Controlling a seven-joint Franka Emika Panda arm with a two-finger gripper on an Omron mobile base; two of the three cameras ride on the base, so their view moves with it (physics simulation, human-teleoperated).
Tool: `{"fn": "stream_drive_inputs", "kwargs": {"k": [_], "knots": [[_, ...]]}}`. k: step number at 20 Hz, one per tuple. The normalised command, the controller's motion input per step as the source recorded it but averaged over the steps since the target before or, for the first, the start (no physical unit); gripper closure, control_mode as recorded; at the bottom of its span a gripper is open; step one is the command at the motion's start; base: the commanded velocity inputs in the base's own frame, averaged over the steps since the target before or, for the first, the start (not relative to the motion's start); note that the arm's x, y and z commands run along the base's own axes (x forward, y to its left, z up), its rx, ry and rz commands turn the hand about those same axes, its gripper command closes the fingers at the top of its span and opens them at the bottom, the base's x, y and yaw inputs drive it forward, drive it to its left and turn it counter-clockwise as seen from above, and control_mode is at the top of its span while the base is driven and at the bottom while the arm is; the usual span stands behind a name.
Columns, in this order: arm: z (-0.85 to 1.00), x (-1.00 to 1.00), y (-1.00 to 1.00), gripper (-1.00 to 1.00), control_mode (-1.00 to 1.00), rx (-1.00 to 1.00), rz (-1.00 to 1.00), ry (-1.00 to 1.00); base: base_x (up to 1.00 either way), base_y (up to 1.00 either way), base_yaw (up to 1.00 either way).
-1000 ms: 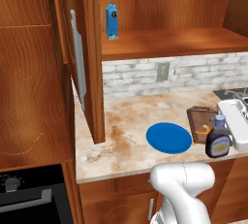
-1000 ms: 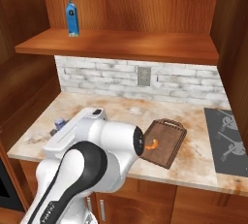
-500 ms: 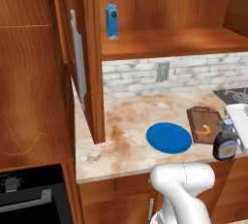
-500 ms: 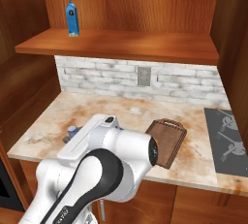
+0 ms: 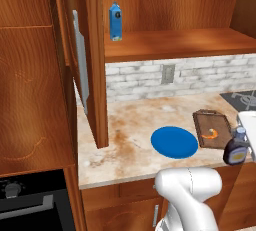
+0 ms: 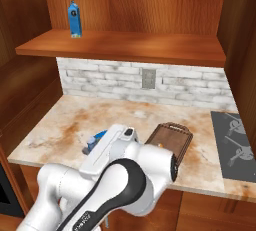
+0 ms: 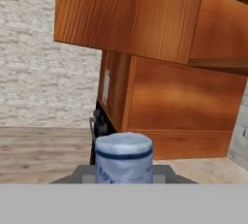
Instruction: Pick the shrimp from the plate and place it on the cutting board. Then pick the condiment bottle from the cabinet and place it next to the cutting board.
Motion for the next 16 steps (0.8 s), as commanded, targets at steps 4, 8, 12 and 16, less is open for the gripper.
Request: {"fn": "stream_drive_inputs", "kwargs": {"k": [4, 8, 12, 16], "knots": [[-0.28, 0.34, -0.3, 1.0, -1.0, 0.0, 0.0, -0.1, 0.0, 0.0, 0.0], [-0.2, 0.36, -0.32, 1.0, -1.0, 0.0, 0.0, -0.09, 0.0, 0.0, 0.0], [-0.14, 0.31, -0.31, 1.0, -1.0, 0.0, 0.0, -0.05, 0.0, 0.0, 0.0], [-0.16, 0.22, -0.31, 1.0, -1.0, 0.0, 0.0, -0.01, 0.0, 0.0, 0.0]]}}
